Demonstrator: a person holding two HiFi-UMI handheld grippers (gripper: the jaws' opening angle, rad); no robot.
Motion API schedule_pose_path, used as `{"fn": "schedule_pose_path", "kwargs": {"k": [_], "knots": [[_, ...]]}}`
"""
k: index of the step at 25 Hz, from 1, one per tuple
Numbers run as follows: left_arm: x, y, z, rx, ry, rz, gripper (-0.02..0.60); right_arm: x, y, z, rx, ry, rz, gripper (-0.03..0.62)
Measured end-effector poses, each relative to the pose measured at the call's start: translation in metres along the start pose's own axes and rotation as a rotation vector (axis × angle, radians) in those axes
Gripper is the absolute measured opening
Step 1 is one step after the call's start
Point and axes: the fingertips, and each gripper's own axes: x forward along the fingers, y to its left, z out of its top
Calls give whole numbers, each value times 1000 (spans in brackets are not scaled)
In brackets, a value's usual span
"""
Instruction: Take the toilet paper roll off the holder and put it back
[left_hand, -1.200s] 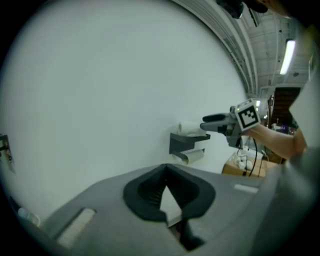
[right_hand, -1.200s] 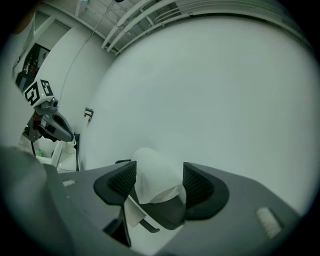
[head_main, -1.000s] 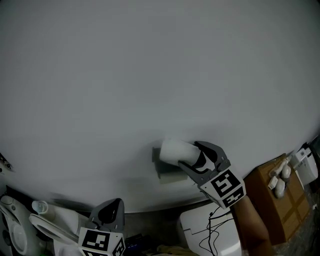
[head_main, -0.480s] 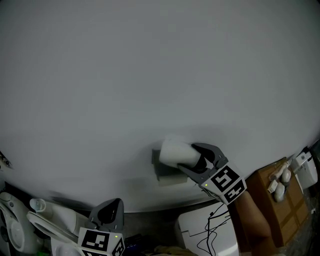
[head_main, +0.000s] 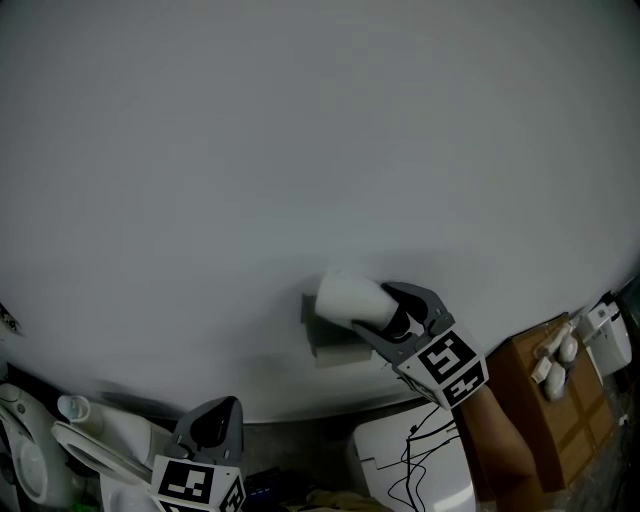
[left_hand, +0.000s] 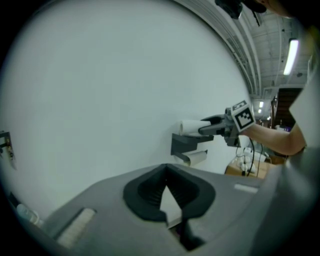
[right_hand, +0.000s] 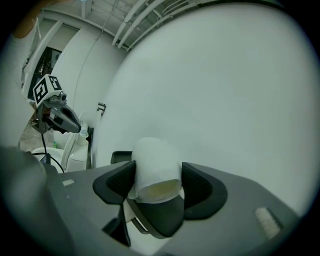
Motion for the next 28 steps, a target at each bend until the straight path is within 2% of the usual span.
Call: {"fn": "schedule_pose_path", "kwargs": {"k": [8, 15, 28], "knots": [[-13, 7, -5, 11, 7, -41, -5, -16, 6, 13, 65, -33, -96, 291], [-30, -12, -5, 45, 12, -106, -5, -60, 13, 14, 141, -57, -215, 291], [-48, -51, -10, 113, 20, -269, -5, -141, 48, -9, 236, -15, -401, 291]]}}
